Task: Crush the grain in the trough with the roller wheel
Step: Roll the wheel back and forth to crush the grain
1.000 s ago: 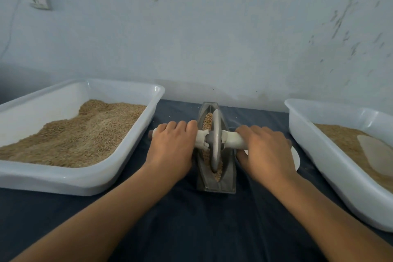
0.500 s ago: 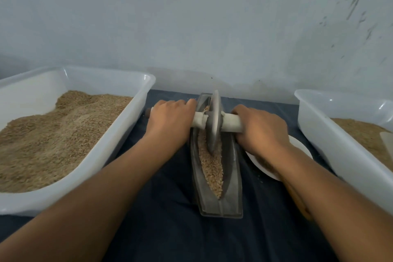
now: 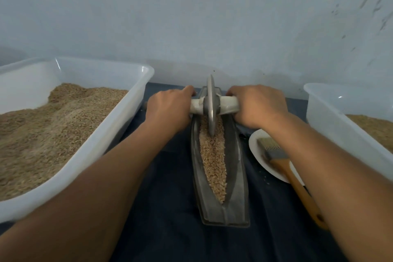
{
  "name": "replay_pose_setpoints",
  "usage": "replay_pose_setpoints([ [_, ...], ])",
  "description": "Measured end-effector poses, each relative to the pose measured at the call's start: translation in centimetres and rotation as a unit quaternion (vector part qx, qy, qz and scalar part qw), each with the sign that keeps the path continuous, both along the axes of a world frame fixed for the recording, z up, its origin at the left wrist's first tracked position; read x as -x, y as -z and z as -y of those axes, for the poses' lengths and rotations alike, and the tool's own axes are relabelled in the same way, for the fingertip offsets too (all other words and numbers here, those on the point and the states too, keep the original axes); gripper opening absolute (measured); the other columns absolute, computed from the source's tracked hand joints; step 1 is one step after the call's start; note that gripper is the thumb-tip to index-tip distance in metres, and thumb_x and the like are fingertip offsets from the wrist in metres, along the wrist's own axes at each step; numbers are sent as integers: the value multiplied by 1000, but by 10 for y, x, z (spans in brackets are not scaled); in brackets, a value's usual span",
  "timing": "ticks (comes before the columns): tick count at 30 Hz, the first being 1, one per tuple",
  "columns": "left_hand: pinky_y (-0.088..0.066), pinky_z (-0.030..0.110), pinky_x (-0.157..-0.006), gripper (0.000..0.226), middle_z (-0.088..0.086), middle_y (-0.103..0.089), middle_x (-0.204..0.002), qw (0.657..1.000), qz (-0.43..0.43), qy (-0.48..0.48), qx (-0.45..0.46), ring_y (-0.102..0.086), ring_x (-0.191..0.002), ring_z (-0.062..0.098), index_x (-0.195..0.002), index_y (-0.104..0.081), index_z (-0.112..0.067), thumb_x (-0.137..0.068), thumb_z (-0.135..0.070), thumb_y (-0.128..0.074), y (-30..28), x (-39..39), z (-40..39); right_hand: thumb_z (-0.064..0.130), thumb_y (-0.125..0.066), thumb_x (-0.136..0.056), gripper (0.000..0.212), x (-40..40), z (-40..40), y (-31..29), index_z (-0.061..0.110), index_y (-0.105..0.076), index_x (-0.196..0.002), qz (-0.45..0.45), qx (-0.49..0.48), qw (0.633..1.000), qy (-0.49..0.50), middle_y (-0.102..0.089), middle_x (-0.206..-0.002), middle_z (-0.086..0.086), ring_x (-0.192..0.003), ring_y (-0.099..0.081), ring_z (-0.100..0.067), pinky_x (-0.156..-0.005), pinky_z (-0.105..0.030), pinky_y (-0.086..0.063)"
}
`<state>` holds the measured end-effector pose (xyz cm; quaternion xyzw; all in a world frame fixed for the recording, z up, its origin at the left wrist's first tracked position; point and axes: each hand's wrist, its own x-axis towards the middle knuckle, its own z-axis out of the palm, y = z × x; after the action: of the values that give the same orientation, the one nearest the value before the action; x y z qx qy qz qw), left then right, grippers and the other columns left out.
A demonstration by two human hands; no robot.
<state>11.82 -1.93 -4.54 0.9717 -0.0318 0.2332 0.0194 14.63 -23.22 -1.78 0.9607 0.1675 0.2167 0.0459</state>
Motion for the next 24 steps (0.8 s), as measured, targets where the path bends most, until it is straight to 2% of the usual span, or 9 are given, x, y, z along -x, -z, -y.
replay_pose_setpoints([
  [5,-35,33,-55,37,-6,-49,-80,1000,1,-25,-16,-48,-69,20,-120,-48,-35,-87,-34,-65,-1,18,5,33,-70,-77,39,20,5,9,42,-62,-114,8,-19,1000,1,-68,-90,10,-80,-63,-21,-58,-29,-33],
  [10,-41,34,-56,33,-4,-63,-88,999,4,-16,-33,-56,-71,21,-116,-46,-33,-88,-30,-64,2,43,7,34,-67,-81,30,49,6,14,39,-60,-110,33,-21,999,-2,-68,-90,10,-83,-66,-22,-59,-32,-30],
  [15,-39,33,-56,41,-5,-62,-85,995,45,-14,-93,-62,-73,20,-120,-44,-29,-86,-25,-65,1,79,12,34,-59,-87,16,85,13,21,34,-55,-103,45,-35,998,0,-62,-86,8,-73,-57,-22,-53,-33,-21],
  [20,-48,35,-67,72,-6,-61,-85,991,80,30,-100,-60,-77,21,-140,-30,-29,-81,-17,-68,0,100,15,36,-53,-93,28,116,27,26,36,-56,-121,33,-40,999,-14,-64,-95,6,-85,-64,-23,-58,-34,-29],
  [22,-49,36,-74,71,-7,-61,-87,992,83,38,-92,-59,-80,20,-139,-32,-29,-80,-16,-69,-1,104,15,38,-52,-94,31,123,30,25,38,-55,-125,22,-43,999,-19,-64,-98,6,-87,-63,-21,-59,-34,-33],
  [24,-48,35,-85,62,-8,-61,-97,992,83,46,-85,-59,-89,19,-135,-38,-30,-82,-20,-69,1,106,14,37,-53,-94,32,128,29,25,36,-55,-126,14,-61,998,-28,-63,-100,7,-90,-61,-21,-65,-36,-43],
])
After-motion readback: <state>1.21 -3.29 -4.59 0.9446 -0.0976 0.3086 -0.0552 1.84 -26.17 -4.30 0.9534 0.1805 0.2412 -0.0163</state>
